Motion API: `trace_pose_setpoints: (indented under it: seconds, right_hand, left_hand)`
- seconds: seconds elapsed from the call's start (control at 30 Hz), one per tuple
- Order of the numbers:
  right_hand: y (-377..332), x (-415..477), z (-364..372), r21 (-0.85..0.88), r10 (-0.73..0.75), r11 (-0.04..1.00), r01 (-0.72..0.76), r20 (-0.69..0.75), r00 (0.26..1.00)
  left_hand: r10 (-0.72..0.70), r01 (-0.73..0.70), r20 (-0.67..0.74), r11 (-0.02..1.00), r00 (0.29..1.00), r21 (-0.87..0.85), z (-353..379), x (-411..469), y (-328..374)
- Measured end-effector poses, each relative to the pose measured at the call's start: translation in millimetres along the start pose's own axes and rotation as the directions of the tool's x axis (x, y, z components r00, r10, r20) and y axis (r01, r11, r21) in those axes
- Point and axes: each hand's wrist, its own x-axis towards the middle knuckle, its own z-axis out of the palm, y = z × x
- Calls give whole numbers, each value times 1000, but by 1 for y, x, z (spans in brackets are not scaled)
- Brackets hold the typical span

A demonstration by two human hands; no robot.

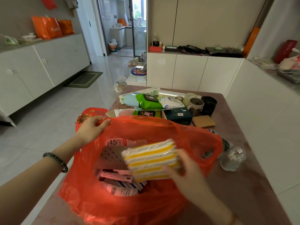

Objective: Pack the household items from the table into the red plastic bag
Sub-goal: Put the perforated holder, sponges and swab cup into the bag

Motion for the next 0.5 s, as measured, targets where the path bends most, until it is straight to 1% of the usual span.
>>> trace_pose_setpoints:
  seconds: [0.03,0.07,0.1,0.13,0.17,0.2,0.23,0.27,0.3,0.33,0.37,0.4,0.43,0.47,0.5]
  right_hand:
    - [-11,0,36,-68,-32,997,30,-39,999]
    - [-2,4,54,-111,-8,994,10,14,1000]
    - [15,5,73,-103,16,995,-4,116,993]
    - [24,5,73,-131,25,991,-9,123,992]
    - [33,7,67,-187,50,982,-33,87,995]
    - [36,5,59,-216,67,975,-47,85,994]
    - [37,0,49,-217,30,976,-18,50,998]
    - [33,-6,37,-210,5,978,-6,-6,1000]
    - [30,-8,19,-186,-34,983,12,-114,993]
    - [29,-9,-4,-177,-68,984,25,-243,968]
    - [32,-9,-29,-186,-107,982,39,-371,922]
    - [33,-8,-56,-210,-117,978,13,-489,865]
    - [41,-6,-80,-237,-125,971,-19,-575,809]
    - [54,-3,-103,-288,-113,953,-95,-628,770]
    - [70,0,-122,-338,-65,916,-214,-653,754]
  left_hand:
    - [5,-5,-6,1000,1000,6,0,0,-1]
    - [11,-11,-11,1000,1000,15,1,0,-1]
    - [14,-14,-14,1000,1000,22,1,0,-1]
    - [18,-18,-16,1000,1000,23,1,0,-2]
    - [21,-20,-18,1000,1000,23,1,0,-2]
    - [23,-23,-19,1000,1000,22,1,0,-2]
    - [24,-24,-19,1000,1000,19,1,0,-3]
    - [25,-24,-20,1000,999,15,1,0,-3]
    - [22,-21,-20,1000,1000,9,1,0,-4]
    - [20,-20,-21,1000,1000,2,1,0,-4]
    - [15,-15,-23,1000,1000,-5,1,0,-5]
    - [9,-9,-23,1000,1000,-10,1,0,-4]
    - [0,0,-23,1000,1000,-7,0,-1,-4]
    - [-4,4,-27,1000,1000,2,0,-1,-3]
    - [-9,9,-34,1000,999,14,1,-1,-3]
